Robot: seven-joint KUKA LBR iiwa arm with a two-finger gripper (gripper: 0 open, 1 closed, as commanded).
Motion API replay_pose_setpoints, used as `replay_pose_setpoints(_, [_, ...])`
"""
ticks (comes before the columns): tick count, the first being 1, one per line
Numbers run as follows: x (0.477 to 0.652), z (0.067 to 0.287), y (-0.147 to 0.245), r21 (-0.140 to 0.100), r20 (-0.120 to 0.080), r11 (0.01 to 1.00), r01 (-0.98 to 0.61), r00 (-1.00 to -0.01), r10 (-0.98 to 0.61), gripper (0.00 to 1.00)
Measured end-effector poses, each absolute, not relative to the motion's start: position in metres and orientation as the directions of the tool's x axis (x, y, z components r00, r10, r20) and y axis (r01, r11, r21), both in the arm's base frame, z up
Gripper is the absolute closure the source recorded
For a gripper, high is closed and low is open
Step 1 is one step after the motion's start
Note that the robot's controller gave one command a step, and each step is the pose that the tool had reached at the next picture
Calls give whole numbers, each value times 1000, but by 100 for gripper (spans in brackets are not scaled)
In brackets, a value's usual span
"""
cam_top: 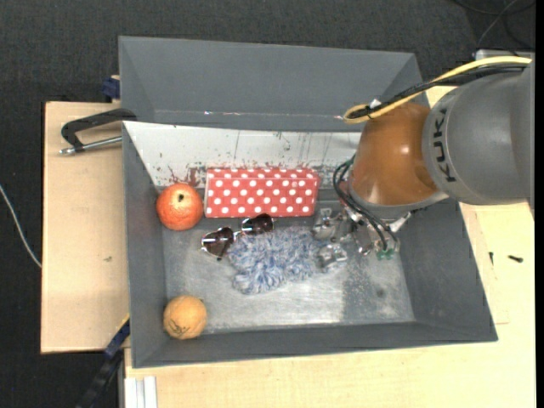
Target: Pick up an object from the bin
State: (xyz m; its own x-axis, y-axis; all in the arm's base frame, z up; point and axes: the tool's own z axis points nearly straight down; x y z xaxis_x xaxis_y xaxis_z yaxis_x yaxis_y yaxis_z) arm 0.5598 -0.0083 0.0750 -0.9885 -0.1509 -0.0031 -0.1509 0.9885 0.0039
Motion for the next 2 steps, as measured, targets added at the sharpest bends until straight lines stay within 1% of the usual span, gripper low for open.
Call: replay_pose_setpoints(2, [560,77,-8,3,-4,988,-152,-988,-152,100])
